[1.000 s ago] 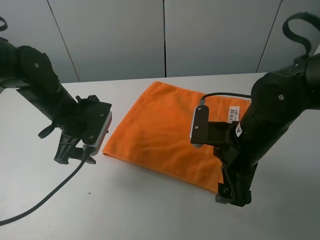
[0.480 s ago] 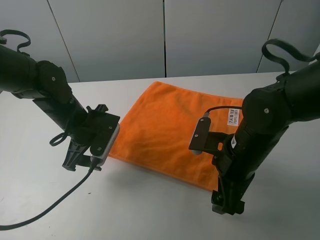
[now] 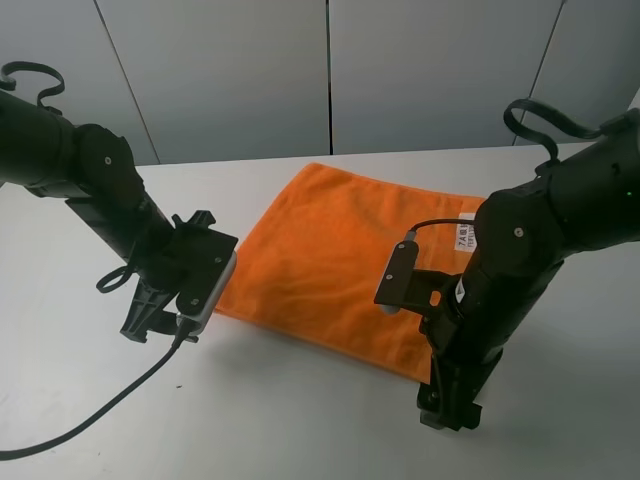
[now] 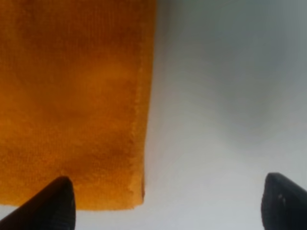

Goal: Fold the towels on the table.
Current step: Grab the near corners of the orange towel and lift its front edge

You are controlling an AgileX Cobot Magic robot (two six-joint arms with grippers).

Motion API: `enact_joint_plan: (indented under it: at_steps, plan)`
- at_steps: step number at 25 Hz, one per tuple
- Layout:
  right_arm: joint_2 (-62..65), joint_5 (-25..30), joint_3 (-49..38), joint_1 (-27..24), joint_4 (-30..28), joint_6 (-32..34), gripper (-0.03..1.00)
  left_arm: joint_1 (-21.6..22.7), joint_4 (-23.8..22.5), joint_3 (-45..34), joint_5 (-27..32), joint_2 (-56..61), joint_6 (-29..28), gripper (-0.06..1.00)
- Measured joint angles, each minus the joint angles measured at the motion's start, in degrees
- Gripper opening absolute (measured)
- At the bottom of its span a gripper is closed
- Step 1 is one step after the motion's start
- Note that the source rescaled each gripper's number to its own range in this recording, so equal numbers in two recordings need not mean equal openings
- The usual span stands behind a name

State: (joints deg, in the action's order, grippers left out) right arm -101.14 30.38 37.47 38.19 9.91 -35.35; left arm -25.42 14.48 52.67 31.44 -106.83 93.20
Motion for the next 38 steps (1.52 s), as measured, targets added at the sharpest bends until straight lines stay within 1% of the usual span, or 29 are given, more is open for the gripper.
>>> enact_joint_plan:
  at_steps: [4,7,18,23,27,38]
  plan:
    - [-1.1,-0.6,0.0,0.0,0.0,0.0,1.00,0.0,-1.5,0.0,-1.0,-1.4,0.0,0.99]
    - [-1.6,-1.1,0.0,0.0,0.0,0.1,1.00,0.0,-1.7,0.0,-2.7,-1.8,0.0,0.99]
    - [-1.8,-1.8,0.0,0.0,0.0,1.3,1.00,-0.2,-1.8,-1.1,-5.3,-1.8,0.0,0.99]
    - [-1.8,-1.8,0.0,0.0,0.0,1.5,1.00,-2.9,-1.8,-1.4,-8.5,-1.8,0.0,0.99]
    - [-1.9,-1.7,0.1,0.0,0.0,1.5,1.00,-4.7,-1.8,-1.6,-9.8,-3.3,0.0,0.99]
    - [-2.2,-1.1,0.2,0.0,0.0,1.5,1.00,-4.8,-1.7,-1.6,-10.2,-3.7,-0.7,0.99]
